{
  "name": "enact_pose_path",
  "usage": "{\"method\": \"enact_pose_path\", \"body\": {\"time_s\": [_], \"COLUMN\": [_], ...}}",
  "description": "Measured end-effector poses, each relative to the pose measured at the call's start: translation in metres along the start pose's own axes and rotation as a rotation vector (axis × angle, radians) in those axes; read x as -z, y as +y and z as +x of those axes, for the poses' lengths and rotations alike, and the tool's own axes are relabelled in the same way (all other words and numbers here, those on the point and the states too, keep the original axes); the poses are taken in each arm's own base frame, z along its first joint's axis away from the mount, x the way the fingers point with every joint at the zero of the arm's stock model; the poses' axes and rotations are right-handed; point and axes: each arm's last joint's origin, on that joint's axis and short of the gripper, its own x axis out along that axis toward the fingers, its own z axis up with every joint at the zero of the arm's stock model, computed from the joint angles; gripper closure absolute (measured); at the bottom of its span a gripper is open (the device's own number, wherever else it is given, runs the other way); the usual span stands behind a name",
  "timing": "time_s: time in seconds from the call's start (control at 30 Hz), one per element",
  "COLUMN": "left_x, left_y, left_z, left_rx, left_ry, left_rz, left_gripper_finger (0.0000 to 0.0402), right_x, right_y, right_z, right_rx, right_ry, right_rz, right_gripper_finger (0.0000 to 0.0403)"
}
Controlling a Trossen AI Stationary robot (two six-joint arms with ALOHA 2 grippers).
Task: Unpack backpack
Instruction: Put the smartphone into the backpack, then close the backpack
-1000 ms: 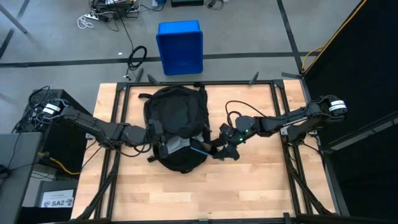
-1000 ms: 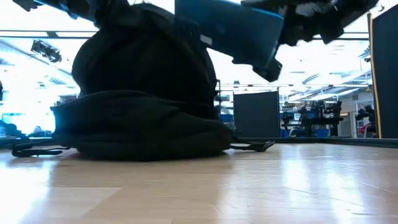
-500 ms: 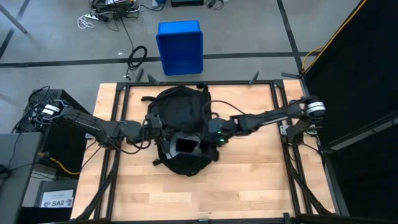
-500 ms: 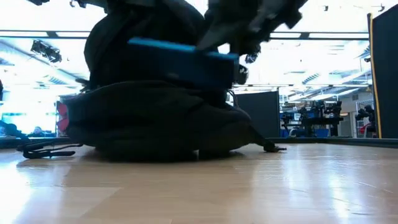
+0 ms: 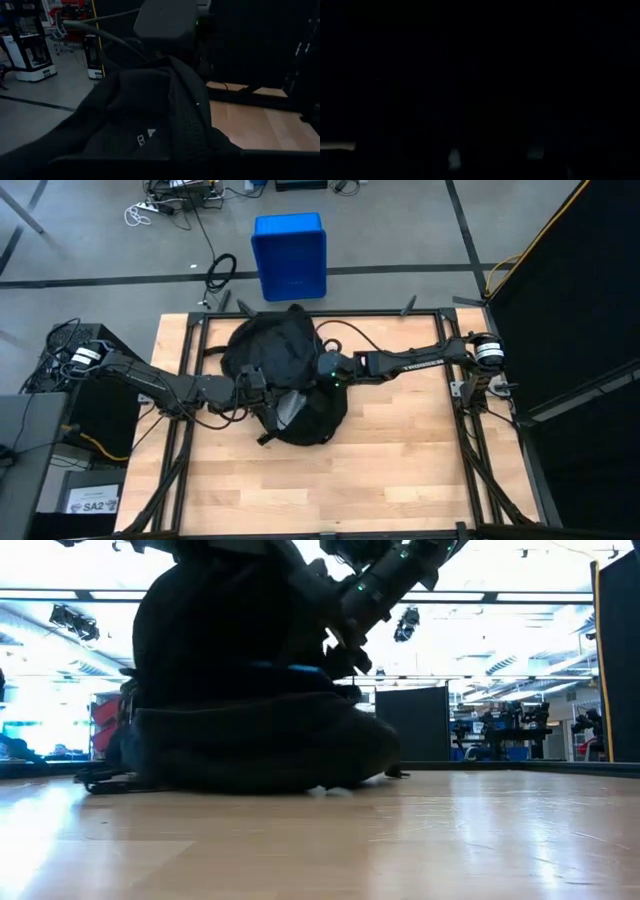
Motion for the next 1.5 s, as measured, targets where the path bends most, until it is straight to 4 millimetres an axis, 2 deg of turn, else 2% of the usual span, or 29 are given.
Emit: {"method": "enact_pose_path", "body": {"time_s": [0.07,0.1,0.33,0.47,0.6,0.7,0.8,0.87,0.93,1.13,1.3,1.5], "left_x": [0.002,0.003,0.008,0.010,0.014,0.020,0.027,0.030,0.032,0.033,0.034,0.029], "left_y": [0.000,0.000,0.000,0.001,0.001,0.003,0.005,0.005,0.005,0.004,0.003,0.001], "left_z": [0.000,0.000,-0.001,-0.001,-0.002,-0.003,-0.005,-0.006,-0.007,-0.007,-0.007,-0.006], "left_rx": [0.004,0.005,0.010,0.007,0.004,0.001,-0.005,0.010,0.041,0.089,0.142,0.158], "left_ry": [0.015,0.025,0.077,0.095,0.137,0.197,0.268,0.301,0.325,0.334,0.336,0.327], "left_rz": [0.008,0.014,0.049,0.061,0.091,0.153,0.194,0.210,0.215,0.270,0.345,0.353], "left_gripper_finger": [0.0401,0.0401,0.0402,0.0402,0.0402,0.0402,0.0402,0.0402,0.0402,0.0397,0.0350,0.0238], "right_x": [0.003,0.004,0.010,0.011,0.012,0.012,0.014,0.016,0.023,0.036,0.043,0.049], "right_y": [-0.001,-0.001,0.004,0.012,0.018,0.017,0.015,0.014,0.011,-0.007,-0.019,-0.034], "right_z": [0.000,-0.001,-0.004,-0.012,-0.026,-0.047,-0.066,-0.072,-0.071,-0.060,-0.053,-0.042], "right_rx": [0.004,0.005,-0.084,-0.151,-0.147,-0.081,0.067,0.177,0.255,0.305,0.323,0.310], "right_ry": [0.031,0.048,0.135,0.155,0.169,0.198,0.197,0.170,0.178,0.216,0.222,0.197], "right_rz": [-0.003,-0.006,-0.032,-0.067,-0.088,-0.105,-0.141,-0.169,-0.213,-0.204,-0.188,-0.193], "right_gripper_finger": [0.0024,0.0026,0.0137,0.0167,0.0177,0.0179,0.0179,0.0180,0.0181,0.0182,0.0186,0.0187]}}
